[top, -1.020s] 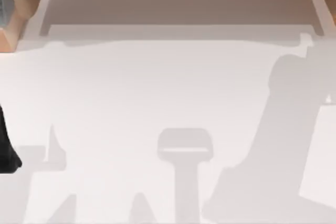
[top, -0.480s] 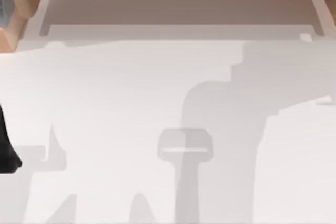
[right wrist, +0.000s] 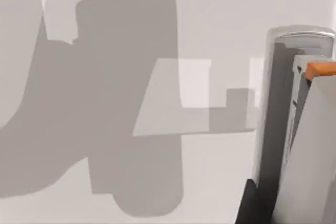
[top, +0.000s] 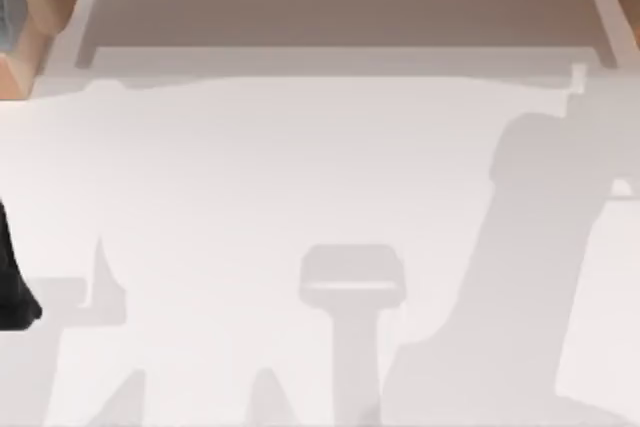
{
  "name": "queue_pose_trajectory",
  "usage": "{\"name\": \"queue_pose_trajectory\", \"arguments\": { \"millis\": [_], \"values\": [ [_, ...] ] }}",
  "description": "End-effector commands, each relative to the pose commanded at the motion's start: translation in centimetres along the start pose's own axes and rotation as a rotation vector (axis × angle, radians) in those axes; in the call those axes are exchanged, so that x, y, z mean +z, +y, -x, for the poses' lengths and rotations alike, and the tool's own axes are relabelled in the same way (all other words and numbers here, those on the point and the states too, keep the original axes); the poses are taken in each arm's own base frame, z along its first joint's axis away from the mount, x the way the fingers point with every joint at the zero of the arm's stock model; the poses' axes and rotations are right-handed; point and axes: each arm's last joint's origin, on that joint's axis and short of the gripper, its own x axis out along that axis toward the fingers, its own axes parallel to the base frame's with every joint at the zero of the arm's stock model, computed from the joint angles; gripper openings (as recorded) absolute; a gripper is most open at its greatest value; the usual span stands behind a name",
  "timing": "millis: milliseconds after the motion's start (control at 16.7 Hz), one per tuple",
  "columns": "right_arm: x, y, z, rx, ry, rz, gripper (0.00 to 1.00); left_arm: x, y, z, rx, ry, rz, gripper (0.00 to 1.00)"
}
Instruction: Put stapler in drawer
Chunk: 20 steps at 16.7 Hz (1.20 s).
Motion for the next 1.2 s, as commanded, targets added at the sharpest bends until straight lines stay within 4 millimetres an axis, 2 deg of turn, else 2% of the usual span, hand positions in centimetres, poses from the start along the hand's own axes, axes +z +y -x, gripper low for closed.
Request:
{"name": "queue_pose_trajectory", "arguments": {
  "millis": [120,180,420,1200],
  "values": [
    [0.0,0.3,-2.7,0.032,0.060,0.033,0.00,0.0,0.0,0.0,0.000,0.000,0.000,1.00],
    [0.0,0.4,-3.2,0.039,0.074,0.040,0.00,0.0,0.0,0.0,0.000,0.000,0.000,1.00],
    [0.0,0.4,-3.3,0.039,0.075,0.040,0.00,0.0,0.0,0.0,0.000,0.000,0.000,1.00],
    [0.0,0.4,-3.3,0.039,0.075,0.040,0.98,0.0,0.0,0.0,0.000,0.000,0.000,1.00]
  ]
}}
